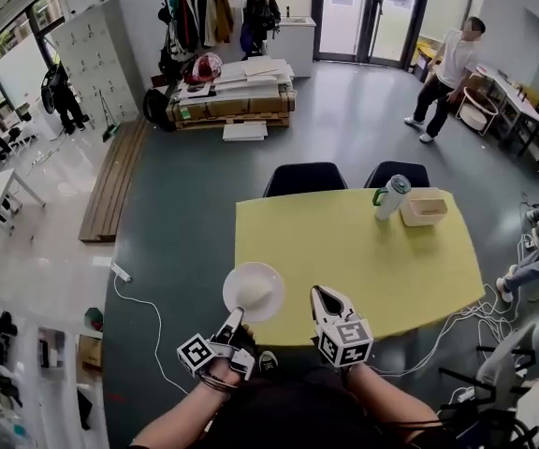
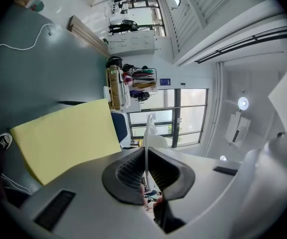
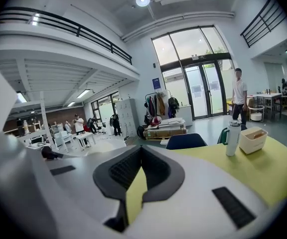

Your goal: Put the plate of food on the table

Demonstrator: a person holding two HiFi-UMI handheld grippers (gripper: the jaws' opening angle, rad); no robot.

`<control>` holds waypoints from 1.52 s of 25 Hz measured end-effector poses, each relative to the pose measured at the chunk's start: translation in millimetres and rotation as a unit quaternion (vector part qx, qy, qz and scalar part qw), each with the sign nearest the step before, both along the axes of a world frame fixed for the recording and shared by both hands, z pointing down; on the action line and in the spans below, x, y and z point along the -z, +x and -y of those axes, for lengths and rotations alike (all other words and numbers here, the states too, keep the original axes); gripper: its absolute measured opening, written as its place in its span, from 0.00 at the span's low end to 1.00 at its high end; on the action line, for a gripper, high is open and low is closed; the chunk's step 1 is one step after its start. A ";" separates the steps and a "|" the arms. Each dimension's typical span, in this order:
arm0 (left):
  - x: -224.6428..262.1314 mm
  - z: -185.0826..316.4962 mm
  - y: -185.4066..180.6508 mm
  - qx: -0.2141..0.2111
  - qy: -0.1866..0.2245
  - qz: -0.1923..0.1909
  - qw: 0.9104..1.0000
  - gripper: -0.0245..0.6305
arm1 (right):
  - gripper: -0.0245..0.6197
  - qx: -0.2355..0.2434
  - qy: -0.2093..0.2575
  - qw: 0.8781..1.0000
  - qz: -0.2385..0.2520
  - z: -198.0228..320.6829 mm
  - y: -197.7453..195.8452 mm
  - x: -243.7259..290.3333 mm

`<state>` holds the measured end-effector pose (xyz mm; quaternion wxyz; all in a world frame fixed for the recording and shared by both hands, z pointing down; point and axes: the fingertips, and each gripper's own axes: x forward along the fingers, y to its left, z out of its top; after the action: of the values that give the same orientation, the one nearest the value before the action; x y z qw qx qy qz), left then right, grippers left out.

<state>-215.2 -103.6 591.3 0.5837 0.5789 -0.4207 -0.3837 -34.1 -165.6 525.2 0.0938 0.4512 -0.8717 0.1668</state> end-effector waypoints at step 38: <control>-229.1 137.5 -10.3 -0.085 -0.125 0.042 0.988 0.06 | 0.06 0.037 -0.053 0.994 -0.087 70.6 12.3 -73.4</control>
<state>-225.6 -241.1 820.4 0.6639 0.5509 -0.4381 -0.2525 -21.8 -236.2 598.6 0.1989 0.4260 -0.8663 0.1689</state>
